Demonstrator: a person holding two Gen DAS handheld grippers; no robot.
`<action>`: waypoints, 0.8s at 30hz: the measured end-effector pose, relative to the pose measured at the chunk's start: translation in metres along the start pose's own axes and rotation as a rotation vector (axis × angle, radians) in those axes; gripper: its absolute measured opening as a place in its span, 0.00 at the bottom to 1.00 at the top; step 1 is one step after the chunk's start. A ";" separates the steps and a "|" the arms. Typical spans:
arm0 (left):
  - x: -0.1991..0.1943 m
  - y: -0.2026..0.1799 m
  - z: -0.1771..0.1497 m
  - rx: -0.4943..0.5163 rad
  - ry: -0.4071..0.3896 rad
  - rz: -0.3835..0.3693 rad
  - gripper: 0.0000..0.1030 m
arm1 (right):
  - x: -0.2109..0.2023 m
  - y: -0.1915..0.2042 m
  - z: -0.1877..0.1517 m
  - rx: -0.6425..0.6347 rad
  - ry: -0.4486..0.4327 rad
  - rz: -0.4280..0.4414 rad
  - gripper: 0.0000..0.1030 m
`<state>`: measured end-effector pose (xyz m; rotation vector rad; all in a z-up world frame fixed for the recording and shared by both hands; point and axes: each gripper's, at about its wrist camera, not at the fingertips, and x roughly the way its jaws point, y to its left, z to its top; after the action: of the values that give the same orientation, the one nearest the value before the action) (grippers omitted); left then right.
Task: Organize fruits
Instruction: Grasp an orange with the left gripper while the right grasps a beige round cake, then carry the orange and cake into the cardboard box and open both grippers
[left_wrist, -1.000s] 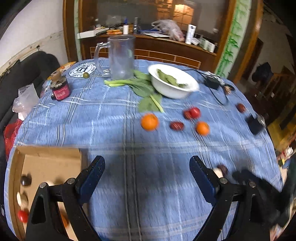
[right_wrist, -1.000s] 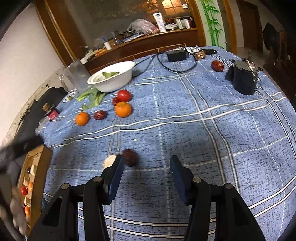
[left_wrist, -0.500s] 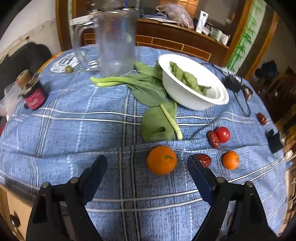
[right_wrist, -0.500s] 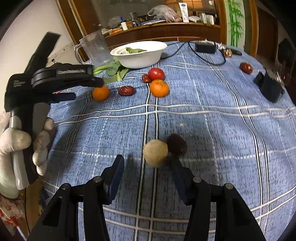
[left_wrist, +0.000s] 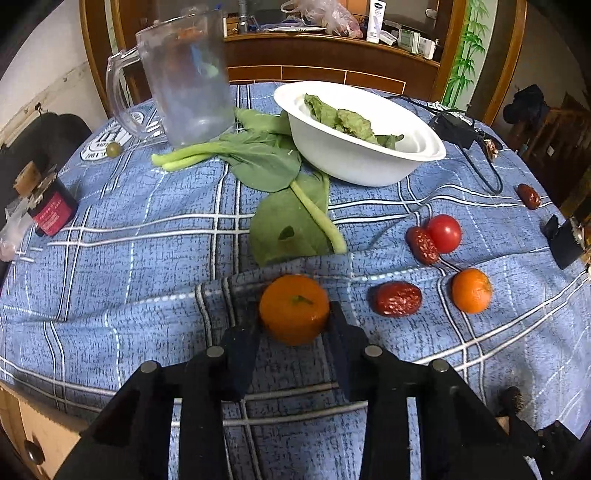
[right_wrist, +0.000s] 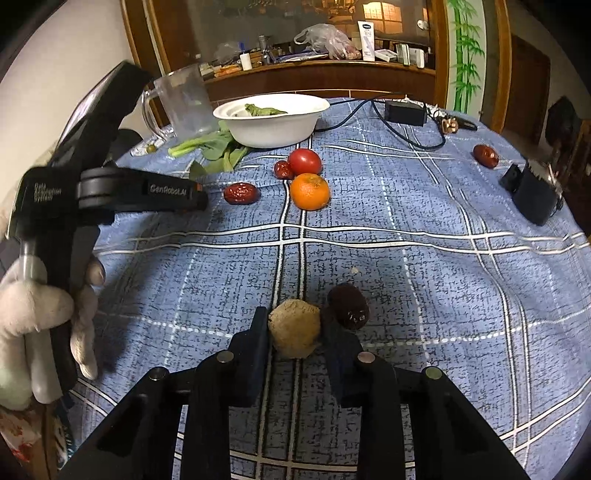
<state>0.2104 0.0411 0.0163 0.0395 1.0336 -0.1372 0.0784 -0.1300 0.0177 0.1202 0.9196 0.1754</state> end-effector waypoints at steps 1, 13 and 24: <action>-0.002 0.001 -0.001 -0.005 0.000 -0.004 0.33 | -0.001 -0.001 0.000 0.005 -0.003 0.012 0.29; -0.090 0.032 -0.050 -0.057 -0.094 -0.061 0.33 | -0.020 -0.001 -0.002 0.015 -0.063 0.104 0.29; -0.188 0.077 -0.140 -0.136 -0.188 -0.069 0.33 | -0.044 0.026 -0.010 -0.028 -0.112 0.157 0.29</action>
<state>0.0061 0.1486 0.1038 -0.1303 0.8549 -0.1305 0.0419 -0.1130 0.0506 0.1747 0.7957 0.3237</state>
